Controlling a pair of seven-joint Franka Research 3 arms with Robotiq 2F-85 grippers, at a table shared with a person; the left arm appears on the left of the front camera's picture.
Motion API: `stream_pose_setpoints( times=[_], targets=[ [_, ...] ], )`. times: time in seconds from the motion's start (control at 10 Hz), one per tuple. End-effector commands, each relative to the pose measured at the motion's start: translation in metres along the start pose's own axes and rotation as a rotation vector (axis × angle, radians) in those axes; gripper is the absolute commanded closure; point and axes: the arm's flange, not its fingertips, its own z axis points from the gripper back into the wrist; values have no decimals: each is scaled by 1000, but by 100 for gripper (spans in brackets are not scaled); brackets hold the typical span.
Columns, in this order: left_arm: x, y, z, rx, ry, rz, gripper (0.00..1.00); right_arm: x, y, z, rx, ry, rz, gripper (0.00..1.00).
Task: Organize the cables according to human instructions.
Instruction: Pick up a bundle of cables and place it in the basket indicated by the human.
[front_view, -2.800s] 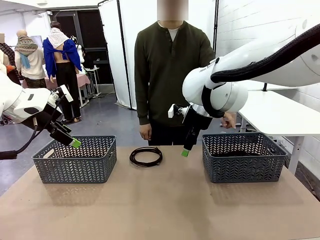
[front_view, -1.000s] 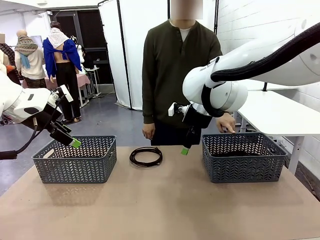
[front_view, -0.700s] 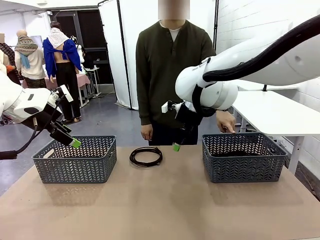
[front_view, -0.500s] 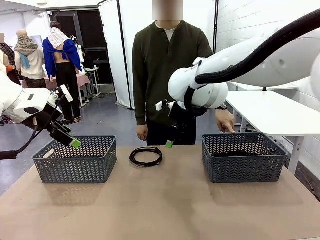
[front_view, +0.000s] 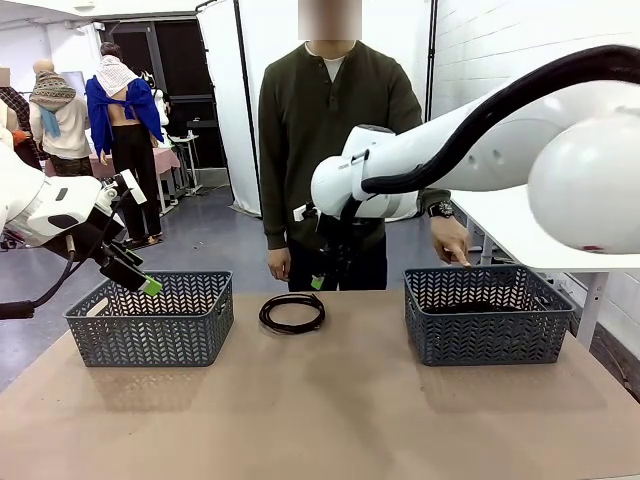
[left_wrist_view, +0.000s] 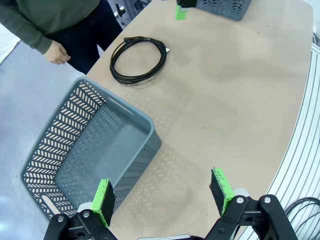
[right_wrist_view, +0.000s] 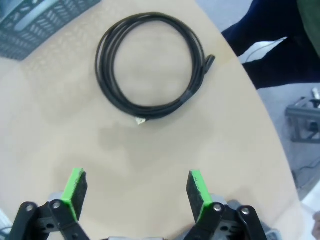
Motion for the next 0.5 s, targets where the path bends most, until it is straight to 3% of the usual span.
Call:
stream_pose_setpoints(
  times=[0.0, 0.3, 0.4],
  targets=[
    [-2, 3, -1, -11, -9, -3, 0, 29, -3, -16, -18, 48, -20, 0],
    [-2, 3, -1, -11, -9, -3, 0, 27, -6, -39, -20, 81, -39, 0],
    [-2, 3, -1, -11, -9, -3, 0, 20, 0, -33, -3, 39, -11, 0]
  ],
)
